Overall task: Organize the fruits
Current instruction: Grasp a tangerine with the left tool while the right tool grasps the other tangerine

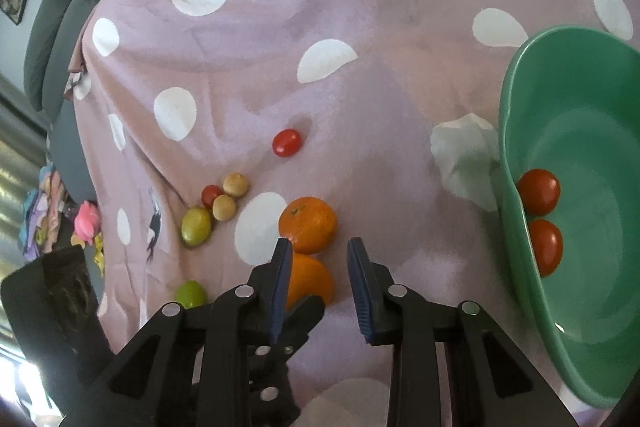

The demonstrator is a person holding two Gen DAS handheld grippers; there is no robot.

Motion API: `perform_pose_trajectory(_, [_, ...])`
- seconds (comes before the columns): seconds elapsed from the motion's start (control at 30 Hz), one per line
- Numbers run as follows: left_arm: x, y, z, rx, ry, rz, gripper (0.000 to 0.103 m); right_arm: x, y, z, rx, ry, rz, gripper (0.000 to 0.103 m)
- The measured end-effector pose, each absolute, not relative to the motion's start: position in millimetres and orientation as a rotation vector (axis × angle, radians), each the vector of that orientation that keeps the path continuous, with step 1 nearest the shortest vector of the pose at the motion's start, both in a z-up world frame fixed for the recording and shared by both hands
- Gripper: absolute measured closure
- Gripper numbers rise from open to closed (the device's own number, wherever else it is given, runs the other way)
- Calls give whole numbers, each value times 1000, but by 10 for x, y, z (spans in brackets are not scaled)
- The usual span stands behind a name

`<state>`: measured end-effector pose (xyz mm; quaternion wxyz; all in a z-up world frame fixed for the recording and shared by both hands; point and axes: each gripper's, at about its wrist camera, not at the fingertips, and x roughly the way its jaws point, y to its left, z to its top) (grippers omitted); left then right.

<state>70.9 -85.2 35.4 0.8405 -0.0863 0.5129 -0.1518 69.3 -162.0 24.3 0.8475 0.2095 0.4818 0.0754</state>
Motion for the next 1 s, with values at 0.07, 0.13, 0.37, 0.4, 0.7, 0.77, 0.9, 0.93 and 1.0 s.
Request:
perform_pose_trajectory(0.07, [725, -850, 325, -190, 1086, -320, 58, 730, -1630, 230, 454, 1021, 173, 71])
perform_pose_trajectory(0.13, [738, -850, 325, -197, 1082, -320, 59, 775, -1627, 216, 456, 1025, 177, 71])
perform_pose_trajectory(0.37, [621, -653, 443, -177, 1070, -259, 60, 868, -1564, 168, 436, 1033, 202, 71])
perform_pose_trajectory(0.4, [593, -586, 473, -179, 1069, -244, 60, 871, -1552, 172, 431, 1027, 203, 70])
perform_pose_trajectory(0.7, [409, -126, 444, -242, 1063, -157, 59, 963, -1263, 37, 276, 1040, 176, 53])
perform_pose_trajectory(0.77, [415, -104, 426, -245, 1068, -149, 59, 998, -1191, -35, 227, 1049, 149, 53])
perform_pose_trajectory(0.9, [426, -73, 403, -264, 1075, -156, 59, 1044, -1100, -70, 165, 1031, 122, 53])
perform_pose_trajectory(0.93, [424, -75, 402, -263, 1075, -155, 59, 1049, -1084, -65, 157, 1024, 117, 53])
perform_pose_trajectory(1.0, [425, -81, 397, -260, 1077, -153, 59, 1034, -1073, -65, 147, 1009, 107, 58])
